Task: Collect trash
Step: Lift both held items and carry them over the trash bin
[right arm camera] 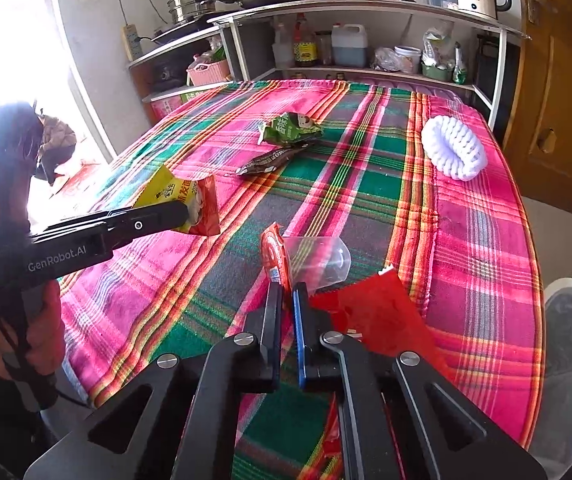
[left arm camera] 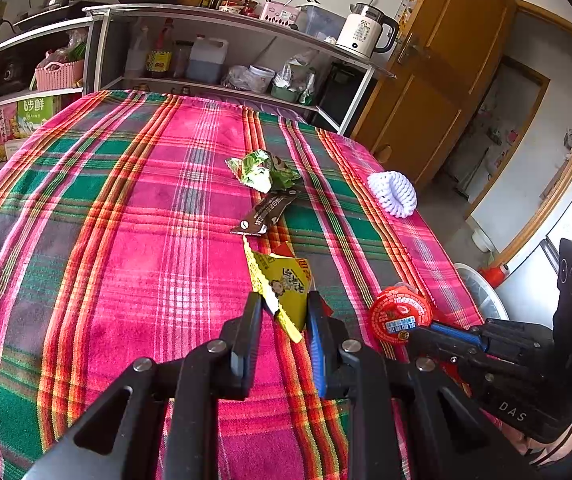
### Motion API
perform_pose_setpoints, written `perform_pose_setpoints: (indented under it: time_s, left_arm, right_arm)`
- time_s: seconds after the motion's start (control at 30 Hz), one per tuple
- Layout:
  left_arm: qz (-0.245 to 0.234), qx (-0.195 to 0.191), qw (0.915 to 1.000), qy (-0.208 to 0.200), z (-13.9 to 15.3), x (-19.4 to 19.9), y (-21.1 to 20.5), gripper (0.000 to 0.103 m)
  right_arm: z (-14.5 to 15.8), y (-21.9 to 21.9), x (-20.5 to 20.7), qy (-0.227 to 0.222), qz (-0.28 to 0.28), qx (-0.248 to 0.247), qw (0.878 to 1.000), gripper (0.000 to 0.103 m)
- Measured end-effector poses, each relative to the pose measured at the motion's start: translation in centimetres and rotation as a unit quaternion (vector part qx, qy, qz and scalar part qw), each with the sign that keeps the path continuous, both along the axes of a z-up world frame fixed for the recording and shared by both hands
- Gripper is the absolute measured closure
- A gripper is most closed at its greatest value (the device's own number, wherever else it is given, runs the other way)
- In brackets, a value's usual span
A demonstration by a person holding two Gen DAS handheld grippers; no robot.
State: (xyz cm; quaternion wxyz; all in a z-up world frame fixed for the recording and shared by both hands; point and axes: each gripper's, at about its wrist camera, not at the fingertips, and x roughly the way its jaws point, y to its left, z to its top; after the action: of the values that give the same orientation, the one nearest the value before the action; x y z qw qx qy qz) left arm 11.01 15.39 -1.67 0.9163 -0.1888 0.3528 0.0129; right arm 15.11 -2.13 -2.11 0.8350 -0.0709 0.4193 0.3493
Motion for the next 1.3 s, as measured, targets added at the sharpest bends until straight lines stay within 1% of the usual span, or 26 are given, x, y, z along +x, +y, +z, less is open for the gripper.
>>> perform_pose_setpoints:
  time_s: [0.37,0.63,1.0,1.3]
  left_arm:
    - [-0.01,0.006,0.9999,-0.008,0.7,-0.3,-0.8,0.08]
    - [-0.035,0.013,0.9989,-0.027,2.3,-0.5,-3.0,0.08]
    - [-0.093,0.023,0.9941,-0.051,4.4,0.5,-8.1,0.08]
    - [-0.145,0.028,0.9876,-0.054,5.1,2.3,-13.0,0.08]
  right_arm:
    - [2.0,-0.8,-0.9,-0.029,-0.006,0.018,0.999,0.098]
    - [3.5,-3.0,-1.4,-0.047,-0.032,0.03,0.998,0.098]
    - [4.4,-8.5,-1.7,-0.059,-0.096,0.04,0.993,0.098]
    - [4.4,-13.8,-2.2,-0.06,-0.15,0.044,0.986,0.098]
